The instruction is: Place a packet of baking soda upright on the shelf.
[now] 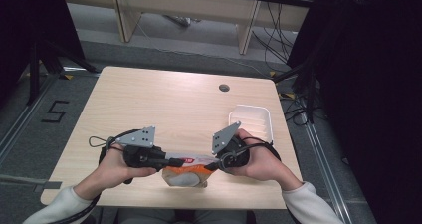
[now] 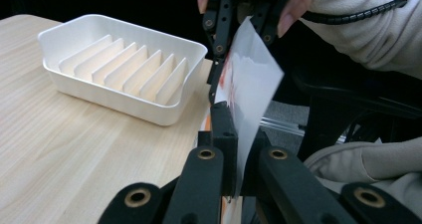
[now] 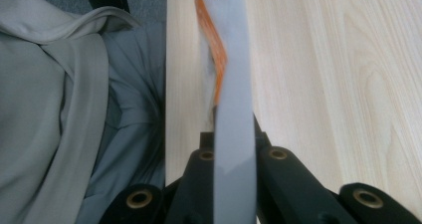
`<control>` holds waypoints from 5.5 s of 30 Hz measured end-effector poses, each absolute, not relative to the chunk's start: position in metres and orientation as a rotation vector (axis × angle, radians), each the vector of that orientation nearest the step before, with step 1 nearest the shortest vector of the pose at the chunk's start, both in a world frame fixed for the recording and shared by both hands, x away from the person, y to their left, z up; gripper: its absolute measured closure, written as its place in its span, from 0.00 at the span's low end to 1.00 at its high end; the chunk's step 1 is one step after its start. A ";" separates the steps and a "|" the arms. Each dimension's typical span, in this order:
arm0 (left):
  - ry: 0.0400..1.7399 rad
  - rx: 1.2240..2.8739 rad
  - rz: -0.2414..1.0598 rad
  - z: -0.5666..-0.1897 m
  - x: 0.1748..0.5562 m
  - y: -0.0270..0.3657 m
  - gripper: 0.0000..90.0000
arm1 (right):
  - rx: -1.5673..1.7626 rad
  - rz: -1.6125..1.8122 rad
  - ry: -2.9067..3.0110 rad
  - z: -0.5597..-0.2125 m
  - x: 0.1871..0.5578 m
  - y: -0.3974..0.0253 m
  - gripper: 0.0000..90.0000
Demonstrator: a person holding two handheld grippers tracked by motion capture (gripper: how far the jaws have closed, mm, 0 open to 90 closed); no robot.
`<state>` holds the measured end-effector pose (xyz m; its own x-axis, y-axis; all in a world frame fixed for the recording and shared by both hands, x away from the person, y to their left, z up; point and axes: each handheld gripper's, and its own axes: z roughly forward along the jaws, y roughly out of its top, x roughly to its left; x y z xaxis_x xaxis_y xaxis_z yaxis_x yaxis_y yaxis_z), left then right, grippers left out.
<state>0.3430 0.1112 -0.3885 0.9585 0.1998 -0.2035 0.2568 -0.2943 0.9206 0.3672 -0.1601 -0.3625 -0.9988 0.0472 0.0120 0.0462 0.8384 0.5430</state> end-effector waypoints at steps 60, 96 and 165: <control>0.692 1.836 0.216 -0.467 0.323 0.177 0.32 | 0.196 0.706 3.028 -0.304 0.392 -0.146 1.00; 0.689 1.826 0.199 -0.468 0.324 0.176 0.31 | 0.225 0.673 3.009 -0.288 0.404 -0.150 1.00; 0.718 1.798 0.191 -0.469 0.324 0.175 0.30 | 0.364 0.660 2.932 -0.257 0.426 -0.201 1.00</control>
<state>0.3238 0.1753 -0.4689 0.8008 0.5572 -0.2197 0.3748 -0.1801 0.9094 0.4257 -0.2014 -0.2566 -0.9646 0.2572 -0.0578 0.2076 0.8762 0.4349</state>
